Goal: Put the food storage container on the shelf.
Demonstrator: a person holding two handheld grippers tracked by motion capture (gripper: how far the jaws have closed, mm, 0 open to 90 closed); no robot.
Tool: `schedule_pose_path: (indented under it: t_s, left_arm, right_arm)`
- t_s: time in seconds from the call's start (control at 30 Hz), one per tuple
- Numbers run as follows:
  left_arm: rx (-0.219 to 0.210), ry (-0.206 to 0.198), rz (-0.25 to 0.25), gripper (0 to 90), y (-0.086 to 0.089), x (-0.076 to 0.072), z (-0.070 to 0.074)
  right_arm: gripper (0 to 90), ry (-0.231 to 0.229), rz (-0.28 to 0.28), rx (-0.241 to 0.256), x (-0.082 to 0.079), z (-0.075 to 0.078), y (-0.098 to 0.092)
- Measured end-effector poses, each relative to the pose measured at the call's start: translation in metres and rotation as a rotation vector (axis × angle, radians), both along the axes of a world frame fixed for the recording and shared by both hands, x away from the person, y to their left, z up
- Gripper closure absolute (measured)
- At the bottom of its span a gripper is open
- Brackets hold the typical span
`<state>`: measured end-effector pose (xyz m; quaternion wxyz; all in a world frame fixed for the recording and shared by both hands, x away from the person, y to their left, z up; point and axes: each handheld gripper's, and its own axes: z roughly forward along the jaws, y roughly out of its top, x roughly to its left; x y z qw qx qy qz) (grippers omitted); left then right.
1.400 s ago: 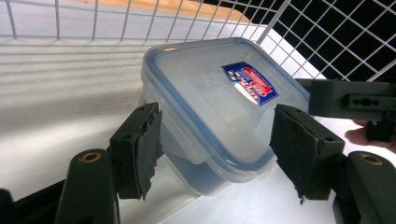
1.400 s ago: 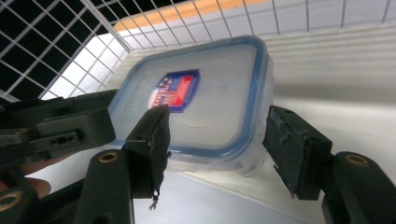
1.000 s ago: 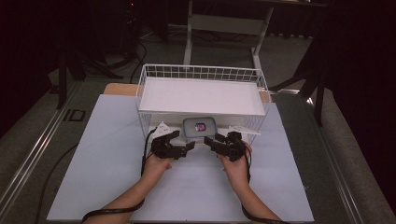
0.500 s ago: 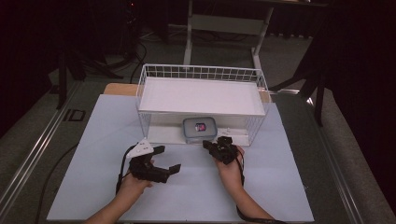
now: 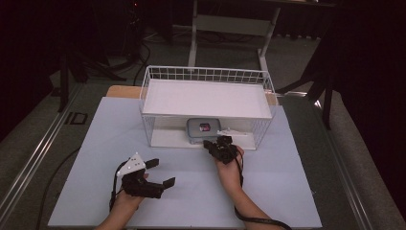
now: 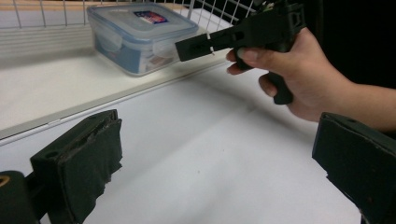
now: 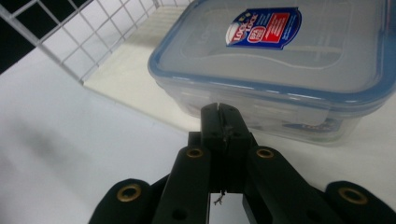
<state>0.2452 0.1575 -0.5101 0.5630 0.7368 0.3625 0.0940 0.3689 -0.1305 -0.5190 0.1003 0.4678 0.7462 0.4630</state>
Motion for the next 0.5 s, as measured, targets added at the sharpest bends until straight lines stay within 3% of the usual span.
schedule_pose_path:
  t_s: [0.1, 0.17, 0.27, 0.37, 0.5]
  left_arm:
    - [0.038, -0.043, -0.024, 2.5, -0.003, -0.003, 0.000]
    - [0.052, -0.051, -0.030, 2.6, -0.004, -0.005, -0.001]
    - [0.033, -0.047, -0.024, 2.6, -0.003, -0.005, 0.000]
    - [0.012, -0.051, -0.026, 2.5, -0.001, -0.005, 0.001]
    - [0.016, -0.061, -0.040, 2.6, -0.001, -0.003, 0.000]
  right_arm:
    - [90.0, -0.004, -0.011, -0.001, 0.006, 0.001, 0.002]
    - [89.9, -0.005, -0.022, -0.001, 0.010, 0.001, 0.004]
    - [89.9, 0.010, -0.042, 0.018, 0.014, 0.000, 0.006]
    - [89.9, -0.008, -0.037, 0.005, 0.020, -0.003, 0.009]
    - [89.9, -0.001, -0.053, 0.020, 0.026, -0.003, 0.014]
